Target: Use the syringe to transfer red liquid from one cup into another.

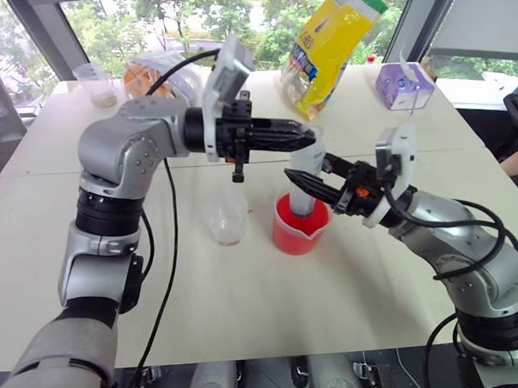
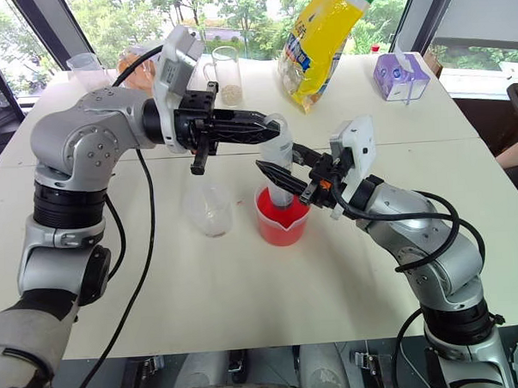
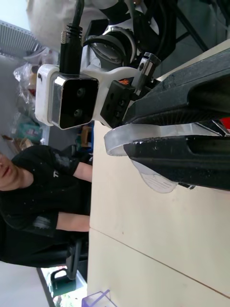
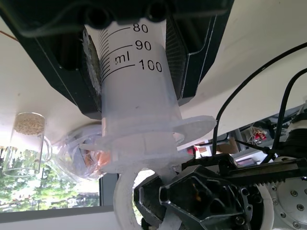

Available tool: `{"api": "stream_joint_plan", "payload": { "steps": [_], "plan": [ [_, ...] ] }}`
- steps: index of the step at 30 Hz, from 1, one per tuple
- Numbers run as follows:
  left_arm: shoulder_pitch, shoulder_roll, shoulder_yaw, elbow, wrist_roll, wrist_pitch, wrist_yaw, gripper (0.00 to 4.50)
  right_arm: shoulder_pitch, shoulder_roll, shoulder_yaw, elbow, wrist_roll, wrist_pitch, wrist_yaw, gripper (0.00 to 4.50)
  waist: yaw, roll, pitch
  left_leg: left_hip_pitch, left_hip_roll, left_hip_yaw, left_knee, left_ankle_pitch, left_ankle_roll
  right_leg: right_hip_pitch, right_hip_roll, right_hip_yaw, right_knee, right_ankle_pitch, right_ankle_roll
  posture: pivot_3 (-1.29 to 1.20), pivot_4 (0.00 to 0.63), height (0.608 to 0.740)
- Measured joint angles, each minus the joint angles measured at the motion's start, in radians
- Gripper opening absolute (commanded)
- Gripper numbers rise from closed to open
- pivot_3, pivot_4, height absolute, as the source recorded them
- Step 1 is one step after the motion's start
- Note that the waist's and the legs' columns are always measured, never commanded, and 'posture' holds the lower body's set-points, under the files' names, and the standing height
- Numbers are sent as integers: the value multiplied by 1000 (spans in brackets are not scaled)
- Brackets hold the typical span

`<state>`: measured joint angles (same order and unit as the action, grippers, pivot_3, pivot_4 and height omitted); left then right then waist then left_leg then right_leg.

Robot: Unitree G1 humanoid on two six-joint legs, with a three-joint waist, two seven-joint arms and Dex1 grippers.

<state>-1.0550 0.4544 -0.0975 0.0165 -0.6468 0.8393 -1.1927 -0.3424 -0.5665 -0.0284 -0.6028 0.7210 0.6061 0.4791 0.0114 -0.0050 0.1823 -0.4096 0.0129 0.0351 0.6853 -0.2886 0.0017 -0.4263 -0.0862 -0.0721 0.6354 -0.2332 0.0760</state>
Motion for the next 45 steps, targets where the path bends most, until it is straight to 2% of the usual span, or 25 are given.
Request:
{"api": "stream_joint_plan", "payload": {
  "steps": [45],
  "plan": [
    [-68, -28, 1, 67, -42, 49, 29, 59, 68, 39, -15, 0, -6, -65, 8, 1443, 0, 0, 0, 1, 0, 1, 0, 0, 0, 0, 0, 1, 0, 0, 0, 0, 150, 740]
  ]
}}
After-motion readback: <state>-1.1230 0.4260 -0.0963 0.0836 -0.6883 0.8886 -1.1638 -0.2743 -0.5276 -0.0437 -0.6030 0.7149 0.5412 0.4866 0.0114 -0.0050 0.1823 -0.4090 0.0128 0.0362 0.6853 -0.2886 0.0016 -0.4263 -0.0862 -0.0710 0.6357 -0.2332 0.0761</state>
